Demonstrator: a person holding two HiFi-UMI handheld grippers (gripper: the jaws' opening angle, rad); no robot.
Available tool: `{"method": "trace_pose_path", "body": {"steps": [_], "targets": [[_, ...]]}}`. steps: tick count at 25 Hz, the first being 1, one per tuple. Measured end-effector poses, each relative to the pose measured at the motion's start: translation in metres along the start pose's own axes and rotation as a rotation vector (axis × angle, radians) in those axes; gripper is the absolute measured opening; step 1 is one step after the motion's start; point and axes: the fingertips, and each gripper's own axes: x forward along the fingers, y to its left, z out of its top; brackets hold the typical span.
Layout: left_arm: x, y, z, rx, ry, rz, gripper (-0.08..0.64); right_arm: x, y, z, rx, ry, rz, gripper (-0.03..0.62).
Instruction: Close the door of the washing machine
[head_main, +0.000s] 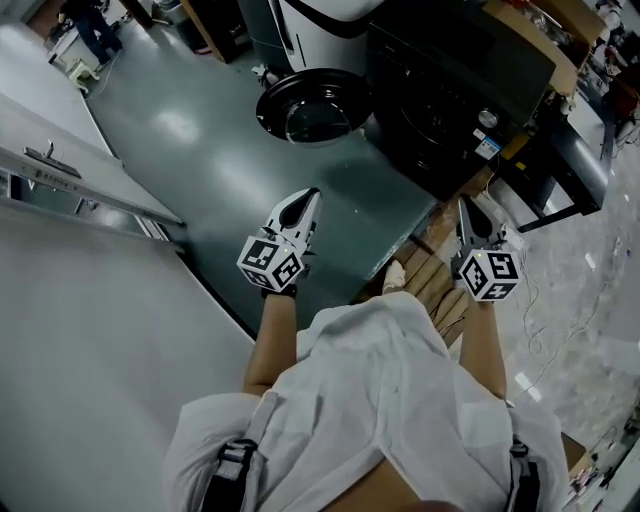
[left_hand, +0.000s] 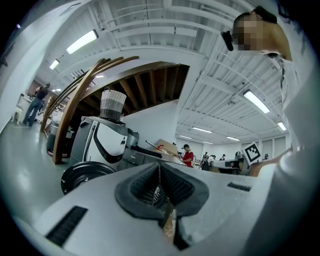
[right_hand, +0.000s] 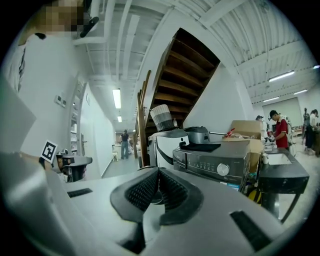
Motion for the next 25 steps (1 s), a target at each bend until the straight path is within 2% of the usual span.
{"method": "trace_pose_path", "body": {"steps": [6,15,19,25], "targets": [[0.058,0.001,-0.013,0.022,0.066,-0.019,0.018,0.044,-0.044,-0.010,-0.017,0.033,0.021,0.028],[0.169,0.014,-0.010,0.062,0.107,-0.012,0.019,0.126,-0.116,0.004,-0.064,0.076,0.109,0.029],[0.193,0.019,-0.008,0.072,0.100,0.007,0.020,0.151,-0.128,0.010,-0.091,0.081,0.165,0.029],[0.206,0.035,0.006,0.085,0.093,0.053,0.020,0.180,-0.139,0.017,-0.091,0.092,0.204,0.031]]}}
